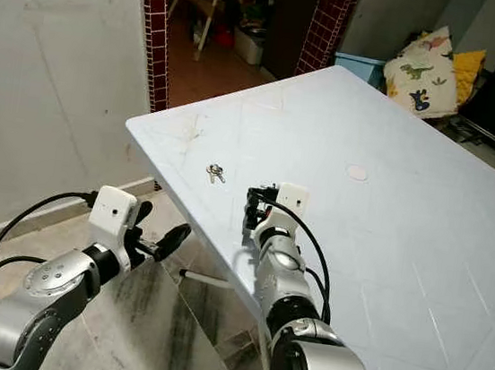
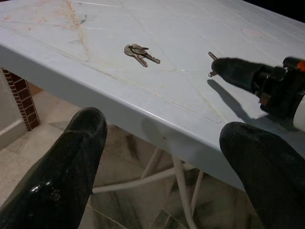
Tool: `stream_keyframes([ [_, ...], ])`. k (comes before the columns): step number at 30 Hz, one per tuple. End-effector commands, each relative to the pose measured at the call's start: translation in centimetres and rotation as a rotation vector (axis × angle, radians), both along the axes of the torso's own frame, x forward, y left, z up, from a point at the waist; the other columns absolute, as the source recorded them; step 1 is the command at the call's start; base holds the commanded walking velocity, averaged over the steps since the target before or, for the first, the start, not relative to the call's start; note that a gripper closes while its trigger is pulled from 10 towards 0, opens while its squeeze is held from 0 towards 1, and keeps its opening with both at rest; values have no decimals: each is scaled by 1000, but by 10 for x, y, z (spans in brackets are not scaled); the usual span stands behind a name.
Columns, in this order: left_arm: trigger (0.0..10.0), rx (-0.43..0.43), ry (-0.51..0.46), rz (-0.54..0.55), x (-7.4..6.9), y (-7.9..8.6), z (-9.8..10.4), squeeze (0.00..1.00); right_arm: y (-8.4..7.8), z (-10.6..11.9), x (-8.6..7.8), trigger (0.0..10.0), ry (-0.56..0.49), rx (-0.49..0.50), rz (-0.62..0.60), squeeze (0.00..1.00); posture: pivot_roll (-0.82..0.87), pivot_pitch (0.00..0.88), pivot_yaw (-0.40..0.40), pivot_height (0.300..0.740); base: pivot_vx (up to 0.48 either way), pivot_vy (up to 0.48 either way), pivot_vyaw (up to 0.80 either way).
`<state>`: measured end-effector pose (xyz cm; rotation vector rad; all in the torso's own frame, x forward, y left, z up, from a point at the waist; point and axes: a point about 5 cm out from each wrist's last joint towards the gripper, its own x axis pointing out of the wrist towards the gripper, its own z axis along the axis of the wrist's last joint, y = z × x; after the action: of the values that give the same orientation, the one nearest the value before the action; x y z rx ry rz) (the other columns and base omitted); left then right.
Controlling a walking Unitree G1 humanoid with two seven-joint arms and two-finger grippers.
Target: Hang keys on a hook
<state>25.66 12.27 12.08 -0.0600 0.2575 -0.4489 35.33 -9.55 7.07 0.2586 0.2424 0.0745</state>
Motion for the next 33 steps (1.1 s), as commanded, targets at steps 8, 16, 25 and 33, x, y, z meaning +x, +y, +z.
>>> stream_keyframes([
  [8, 10000, 23, 7, -16, -5, 0, 6, 0, 8, -10, -6, 0, 60, 37, 8, 0, 333, 81, -87, 740, 0, 0, 0],
  [16, 10000, 36, -1, -36, -2, -1, 8, 0, 7, -17, -11, 0, 90, 44, 9, 0, 327, 52, -98, 740, 0, 0, 0],
  [25, 10000, -1, -5, -37, -4, -13, 5, 0, 0, -14, -8, 0, 71, 71, 10, 0, 297, 39, -142, 740, 0, 0, 0],
  [33, 10000, -9, -9, -23, 0, -13, 3, 0, -13, -7, -2, 0, 33, 50, 4, 0, 278, 31, -153, 740, 0, 0, 0],
])
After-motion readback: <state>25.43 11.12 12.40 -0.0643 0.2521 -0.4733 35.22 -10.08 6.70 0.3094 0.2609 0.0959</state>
